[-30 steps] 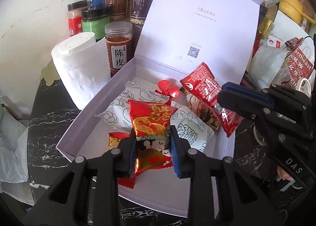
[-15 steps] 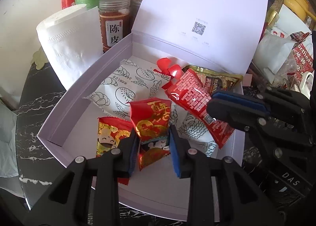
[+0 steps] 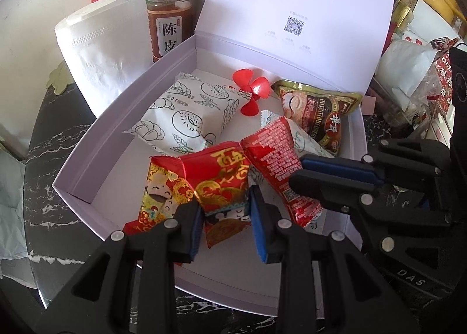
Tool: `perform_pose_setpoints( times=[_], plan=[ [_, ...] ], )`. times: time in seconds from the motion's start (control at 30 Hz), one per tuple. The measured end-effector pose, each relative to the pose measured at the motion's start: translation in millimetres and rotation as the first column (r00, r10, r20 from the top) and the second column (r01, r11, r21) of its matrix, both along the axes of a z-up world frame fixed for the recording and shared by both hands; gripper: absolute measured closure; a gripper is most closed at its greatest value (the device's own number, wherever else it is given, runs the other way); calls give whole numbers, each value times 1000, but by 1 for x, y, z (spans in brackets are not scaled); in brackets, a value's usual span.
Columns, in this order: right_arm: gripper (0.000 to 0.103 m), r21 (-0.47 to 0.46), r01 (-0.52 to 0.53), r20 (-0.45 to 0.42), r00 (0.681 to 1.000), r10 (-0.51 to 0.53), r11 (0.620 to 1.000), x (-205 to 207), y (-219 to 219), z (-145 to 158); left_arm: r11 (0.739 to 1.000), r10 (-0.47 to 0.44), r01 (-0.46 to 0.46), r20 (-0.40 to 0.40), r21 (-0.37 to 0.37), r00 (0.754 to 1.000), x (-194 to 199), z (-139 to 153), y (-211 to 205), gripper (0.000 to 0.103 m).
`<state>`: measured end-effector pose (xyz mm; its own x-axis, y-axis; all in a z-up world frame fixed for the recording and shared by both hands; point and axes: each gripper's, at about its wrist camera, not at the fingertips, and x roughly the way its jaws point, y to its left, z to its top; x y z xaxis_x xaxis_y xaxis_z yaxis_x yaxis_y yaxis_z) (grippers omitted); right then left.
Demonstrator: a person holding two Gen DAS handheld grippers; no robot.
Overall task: Organize objects
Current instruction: 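Lower the candy bag and red sachet into the box and open both grippers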
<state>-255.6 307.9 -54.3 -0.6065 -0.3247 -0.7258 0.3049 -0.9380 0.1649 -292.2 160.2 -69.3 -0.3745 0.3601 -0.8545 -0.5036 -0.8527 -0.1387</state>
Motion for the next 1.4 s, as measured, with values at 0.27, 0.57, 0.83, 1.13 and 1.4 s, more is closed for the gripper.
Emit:
perform_pose_setpoints(
  times=[0.27,0.57,0.83,1.13,1.4],
  plan=[
    [96,14,-16,27,999,16,1000,-2,-4,-8,999,-25,25,-17,-29,1000,8,-2,4,75],
    [95,8,-13,25,1000,13,1000,-4,-5,-11,999,-32,30,-30,-39,999,10,-4,5,75],
    [95,6,-4,27,1000,3,1000,-6,-4,-11,997,-24,22,-38,-70,999,9,-10,10,70],
    [93,19,17,19,1000,-17,1000,-2,-1,0,998,-5,4,-19,-60,1000,11,-9,13,62],
    [86,29,41,7,999,-41,999,8,6,17,998,31,-32,-23,-50,999,17,3,11,49]
  ],
)
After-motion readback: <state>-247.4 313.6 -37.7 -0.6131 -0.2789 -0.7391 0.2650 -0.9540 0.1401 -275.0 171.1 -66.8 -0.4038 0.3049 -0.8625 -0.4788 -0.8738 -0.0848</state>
